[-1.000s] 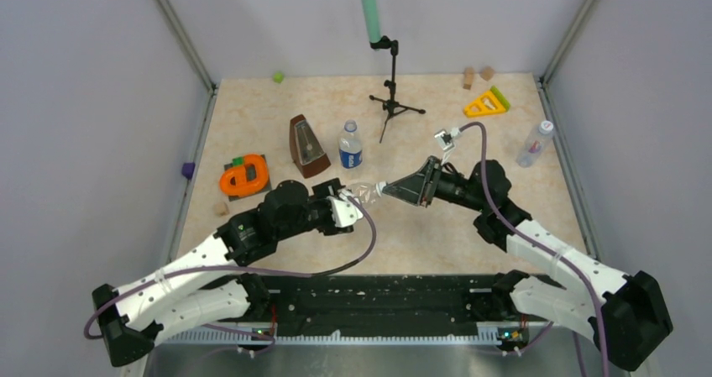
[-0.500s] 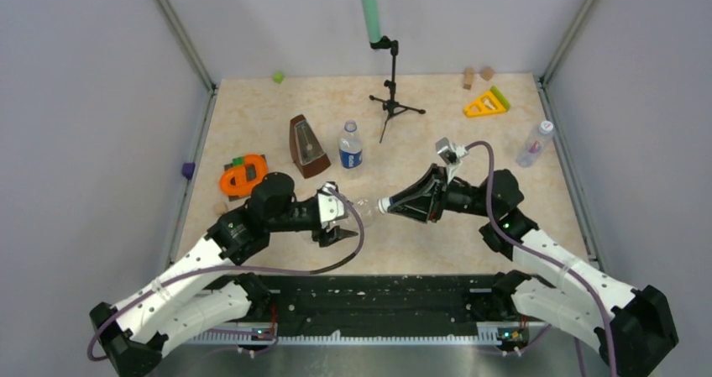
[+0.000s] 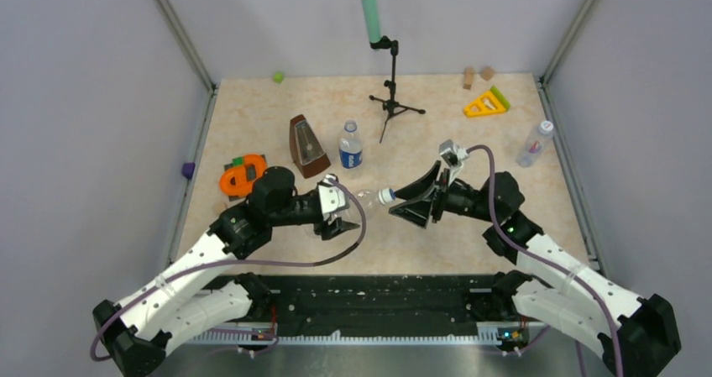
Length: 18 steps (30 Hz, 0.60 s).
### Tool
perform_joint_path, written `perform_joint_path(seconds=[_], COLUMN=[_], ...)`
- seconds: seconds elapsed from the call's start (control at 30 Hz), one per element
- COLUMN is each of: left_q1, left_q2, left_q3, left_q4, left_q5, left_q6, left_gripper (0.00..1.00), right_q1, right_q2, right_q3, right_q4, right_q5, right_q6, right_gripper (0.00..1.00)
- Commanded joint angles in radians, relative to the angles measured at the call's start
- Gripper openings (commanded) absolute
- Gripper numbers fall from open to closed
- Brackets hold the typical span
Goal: Unscrew the bottle caps
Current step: Unscrew the bottle cap from the plastic bottle.
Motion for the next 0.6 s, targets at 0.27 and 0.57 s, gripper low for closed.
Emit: perform_joint_path(seconds=[0.27, 0.57], left_q1=[-0.057, -0.190], left_q2=[-0.016, -0.016], left_q3=[-0.012, -0.027], left_q4=[0.065, 0.110], left_q5=[-0.365, -0.552], left_q6=[0.136, 0.208], left_gripper=[0.00, 0.00], right_q1=[0.005, 0.005], right_q2=[-0.064, -0.013], right_q3=[0.063, 0.073], right_q4=[-0.112, -0.067], right_q5=[0.246, 0.362], right_q6=[0.112, 0.358], right_gripper=[0.62, 0.63])
